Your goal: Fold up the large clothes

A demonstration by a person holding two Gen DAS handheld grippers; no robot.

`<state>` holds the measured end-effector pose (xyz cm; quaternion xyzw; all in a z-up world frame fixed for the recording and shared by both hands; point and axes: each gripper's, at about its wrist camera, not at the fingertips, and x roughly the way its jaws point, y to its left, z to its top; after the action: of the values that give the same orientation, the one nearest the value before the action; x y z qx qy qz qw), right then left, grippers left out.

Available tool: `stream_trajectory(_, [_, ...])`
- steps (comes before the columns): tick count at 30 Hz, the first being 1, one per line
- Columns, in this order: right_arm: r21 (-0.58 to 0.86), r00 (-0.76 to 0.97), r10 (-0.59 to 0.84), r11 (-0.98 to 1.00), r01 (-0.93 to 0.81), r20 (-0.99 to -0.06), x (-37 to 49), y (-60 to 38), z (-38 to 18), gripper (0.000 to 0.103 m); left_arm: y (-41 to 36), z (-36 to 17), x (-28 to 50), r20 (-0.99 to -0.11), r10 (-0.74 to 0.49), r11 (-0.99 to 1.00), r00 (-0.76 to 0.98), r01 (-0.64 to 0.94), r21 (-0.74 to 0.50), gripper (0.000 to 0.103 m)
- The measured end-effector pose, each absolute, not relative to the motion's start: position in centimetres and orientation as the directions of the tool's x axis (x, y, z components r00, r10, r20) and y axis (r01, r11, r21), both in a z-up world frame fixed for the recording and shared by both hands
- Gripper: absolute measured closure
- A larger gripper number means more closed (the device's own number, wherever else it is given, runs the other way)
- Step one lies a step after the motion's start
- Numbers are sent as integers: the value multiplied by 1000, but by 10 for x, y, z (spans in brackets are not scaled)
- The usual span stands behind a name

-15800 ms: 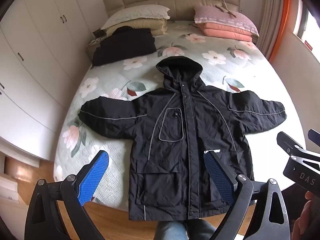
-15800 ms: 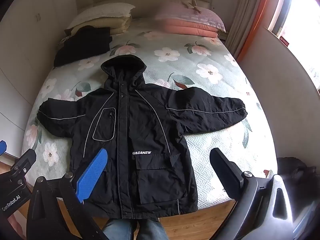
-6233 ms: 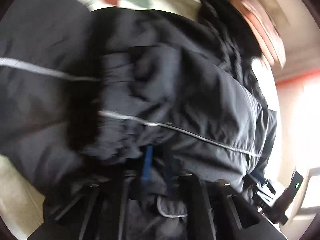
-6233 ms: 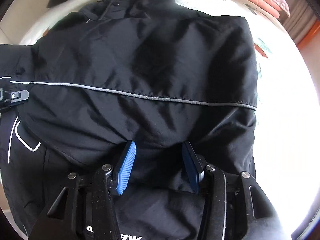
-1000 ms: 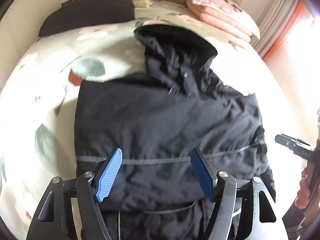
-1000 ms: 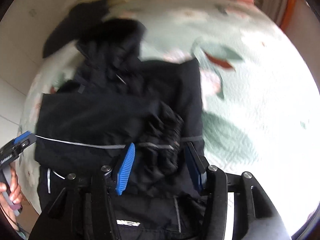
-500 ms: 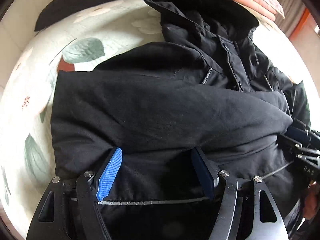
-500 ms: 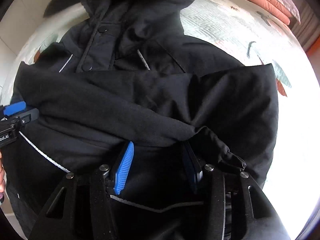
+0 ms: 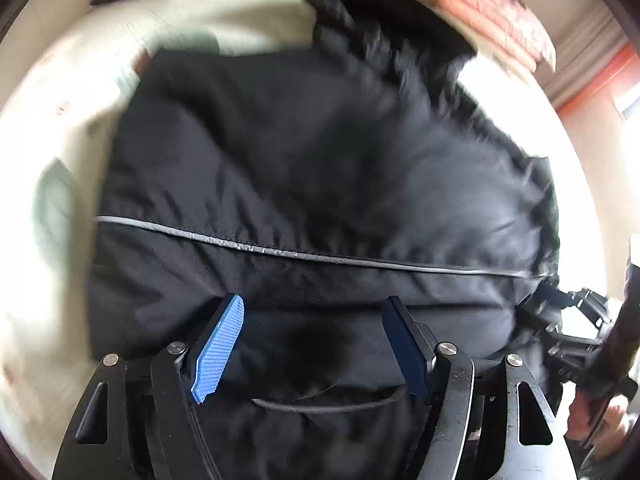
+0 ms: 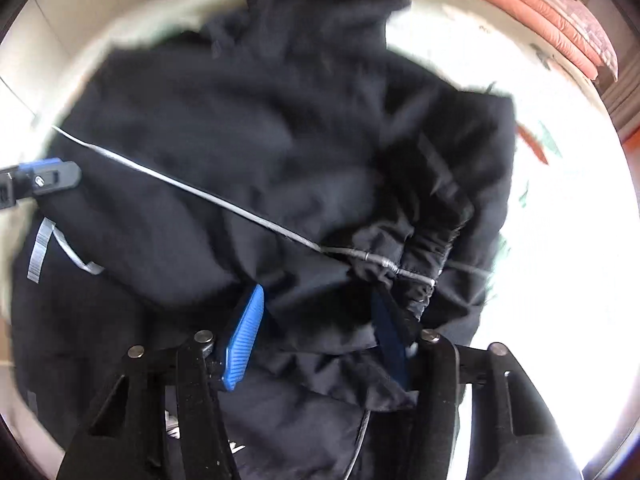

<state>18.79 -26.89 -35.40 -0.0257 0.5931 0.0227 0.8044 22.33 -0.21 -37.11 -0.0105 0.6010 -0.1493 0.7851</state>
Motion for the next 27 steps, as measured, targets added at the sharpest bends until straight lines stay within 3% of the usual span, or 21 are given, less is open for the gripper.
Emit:
stream_trajectory(3, [4,291,7,1000,-12,-957,192,-272,-352,47,-12,-376,219,-945,-215,939,247,318,-130,29])
stream_trajectory(8, [-34,261,-32,999,-2,-965,200,-265,-348,47,-4,-363,218,-941,-256,924,221,342,-171,29])
stream_trajectory(14, [-3,232,-18,998,64,-973,232,-261,-314,48,10,-304,232,-911,-251,891,327,445,-86,29])
stream_trajectory(18, [-40,315,-68,995,92,-947,261,-263,-267,47,18,-272,279,-873,-250,875,419,484,-18,29])
stream_trajectory(27, [-11,467,-102,981,193,-878,396,-292,-242,47,-9,-256,425,-813,-327,912,481,386,-138,29])
